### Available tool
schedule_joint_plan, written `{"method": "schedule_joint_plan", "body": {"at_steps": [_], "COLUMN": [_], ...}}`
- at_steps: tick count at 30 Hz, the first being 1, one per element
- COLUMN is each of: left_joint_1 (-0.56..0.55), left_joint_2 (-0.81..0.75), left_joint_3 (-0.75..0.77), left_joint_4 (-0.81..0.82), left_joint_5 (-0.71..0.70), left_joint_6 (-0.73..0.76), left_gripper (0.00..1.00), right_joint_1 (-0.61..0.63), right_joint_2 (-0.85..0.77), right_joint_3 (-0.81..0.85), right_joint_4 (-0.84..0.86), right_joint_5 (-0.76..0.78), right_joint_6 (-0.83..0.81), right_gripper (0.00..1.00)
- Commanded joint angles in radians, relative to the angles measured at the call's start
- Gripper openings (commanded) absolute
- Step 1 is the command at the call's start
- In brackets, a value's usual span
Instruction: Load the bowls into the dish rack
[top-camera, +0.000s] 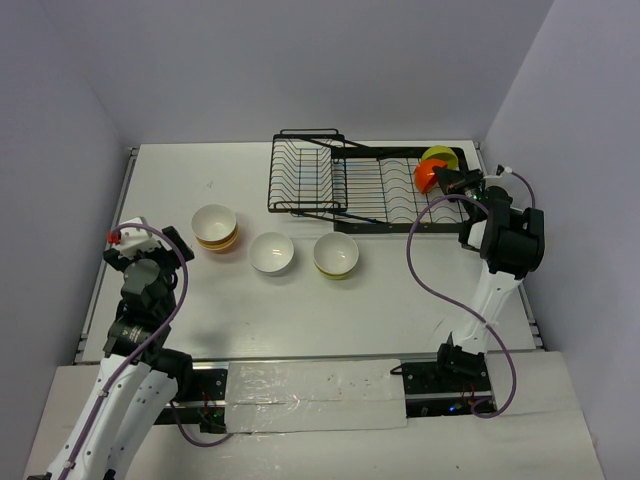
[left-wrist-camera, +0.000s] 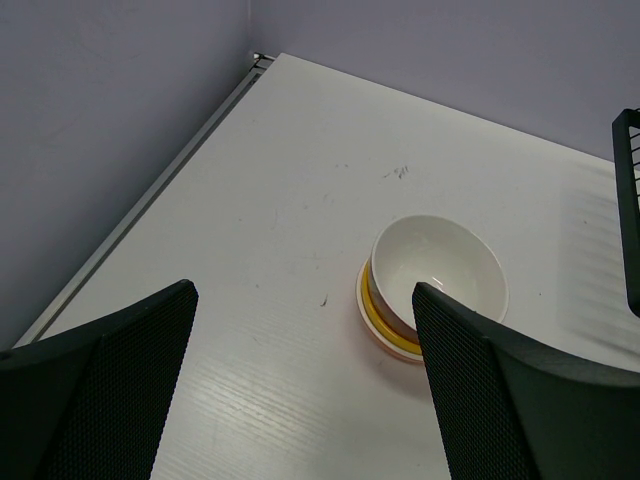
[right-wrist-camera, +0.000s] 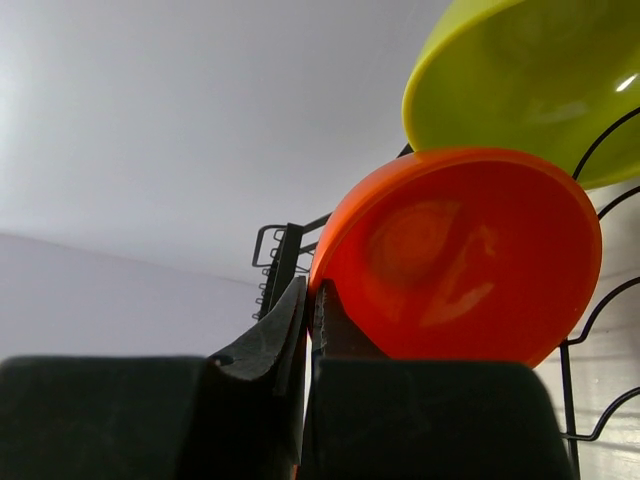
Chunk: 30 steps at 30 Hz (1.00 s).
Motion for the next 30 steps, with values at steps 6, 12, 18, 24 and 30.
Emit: {"method": "schedule_joint_plan", "body": {"at_steps": [6, 12, 18, 24, 30], "left_joint_1": [-0.002, -0.002, -0.002, -0.002, -0.002], "left_joint_2": [-0.009, -0.011, -0.017, -0.023, -0.023], "left_joint_3": [0.013, 0.013, 0.013, 0.012, 0.013], "left_joint_4": [0.015, 0.015, 0.014, 0.014, 0.017], "left_joint_5": [-0.005, -0.002, -0.001, 0.002, 0.007], "left_joint_6": [0.019, 0.021, 0.021, 0.021, 0.017], "left_gripper": [0.94, 0.94, 0.94, 0.94, 0.95], "right_joint_1": [-0.005, -0.005, -0.005, -0.005, -0.004], "right_joint_2": [0.000, -0.016, -0.034, -0.077, -0.128], "right_joint_3": [0.009, -0.011, -0.027, -0.046, -0.065], "right_joint_4": [0.105, 0.064, 0.016, -0.037, -0.080], "right_joint_5": [0.062, 0.091, 0.124, 0.145, 0.153], "right_joint_6": [-0.011, -0.040, -0.067, -0.118, -0.162], "right_gripper": [0.00, 0.08, 0.18, 0.25, 0.38]}}
